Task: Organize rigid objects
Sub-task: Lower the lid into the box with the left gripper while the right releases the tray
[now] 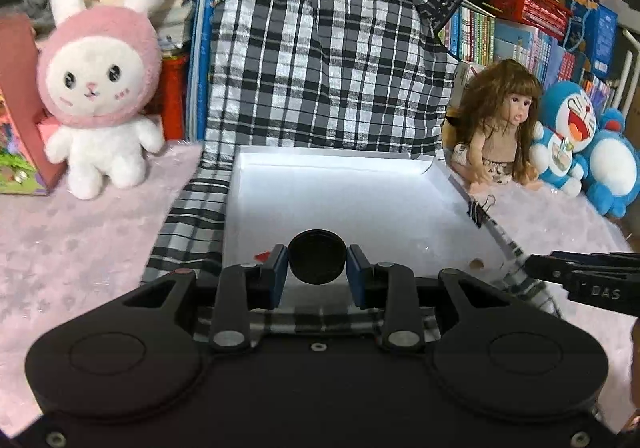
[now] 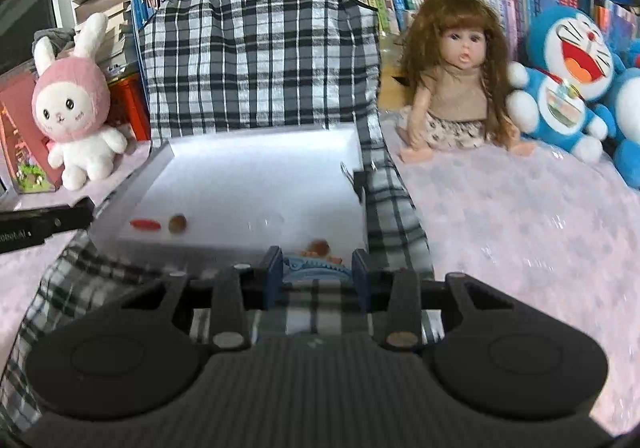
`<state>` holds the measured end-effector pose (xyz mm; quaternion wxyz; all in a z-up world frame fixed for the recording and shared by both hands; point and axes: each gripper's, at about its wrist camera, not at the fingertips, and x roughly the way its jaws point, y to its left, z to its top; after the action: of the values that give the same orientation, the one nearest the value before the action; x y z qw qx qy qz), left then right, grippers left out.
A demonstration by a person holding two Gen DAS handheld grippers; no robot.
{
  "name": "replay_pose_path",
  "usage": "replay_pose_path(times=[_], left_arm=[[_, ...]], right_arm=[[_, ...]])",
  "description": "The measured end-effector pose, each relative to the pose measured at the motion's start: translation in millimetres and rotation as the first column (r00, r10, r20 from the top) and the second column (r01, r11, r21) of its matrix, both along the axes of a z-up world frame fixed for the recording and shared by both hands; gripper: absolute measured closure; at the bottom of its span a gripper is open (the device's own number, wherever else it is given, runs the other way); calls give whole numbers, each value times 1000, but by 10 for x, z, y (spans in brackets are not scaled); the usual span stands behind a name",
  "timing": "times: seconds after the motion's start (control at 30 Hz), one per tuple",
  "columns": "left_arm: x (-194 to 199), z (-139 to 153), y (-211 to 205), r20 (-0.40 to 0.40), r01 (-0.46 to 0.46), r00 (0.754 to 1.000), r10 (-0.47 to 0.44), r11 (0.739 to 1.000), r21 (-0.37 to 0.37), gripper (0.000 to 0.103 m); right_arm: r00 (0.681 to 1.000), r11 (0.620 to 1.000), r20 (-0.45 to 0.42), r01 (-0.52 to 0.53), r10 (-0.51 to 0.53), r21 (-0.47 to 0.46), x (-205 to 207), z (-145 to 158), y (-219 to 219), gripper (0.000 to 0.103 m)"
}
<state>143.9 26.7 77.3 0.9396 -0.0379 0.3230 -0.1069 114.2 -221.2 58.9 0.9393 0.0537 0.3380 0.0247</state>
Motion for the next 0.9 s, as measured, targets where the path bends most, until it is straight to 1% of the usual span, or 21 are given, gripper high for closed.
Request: replay_pose_path(times=[0.07, 0.23, 0.43, 0.67, 0.77, 0.9], left_arm=[[170, 24, -6, -28, -5, 1000, 5, 1000, -18, 73], [517, 29, -56, -80, -18, 997, 15, 999, -30, 73], [870, -128, -96, -129, -50, 991, 45, 998, -30, 73], [1107, -366, -86, -169, -88, 982, 84, 996, -16, 73], [1177, -445, -76, -182, -103, 978, 98, 995, -16, 73], [1220, -520, -89, -188, -99, 978, 95, 995, -15, 73]], right_arm=[[1000, 1000, -20, -4, 4, 14, 162, 42, 31, 60], [997, 999, -74, -20, 22, 37, 506, 81, 122, 60], [993, 997, -116, -25, 34, 72, 850, -14, 181, 60], [985, 998, -169, -19, 29, 59, 1126, -247, 272, 60], [984, 999, -176, -16, 25, 50, 1204, -322, 309, 60], [983, 999, -183, -11, 20, 53, 1283, -392, 334, 59]])
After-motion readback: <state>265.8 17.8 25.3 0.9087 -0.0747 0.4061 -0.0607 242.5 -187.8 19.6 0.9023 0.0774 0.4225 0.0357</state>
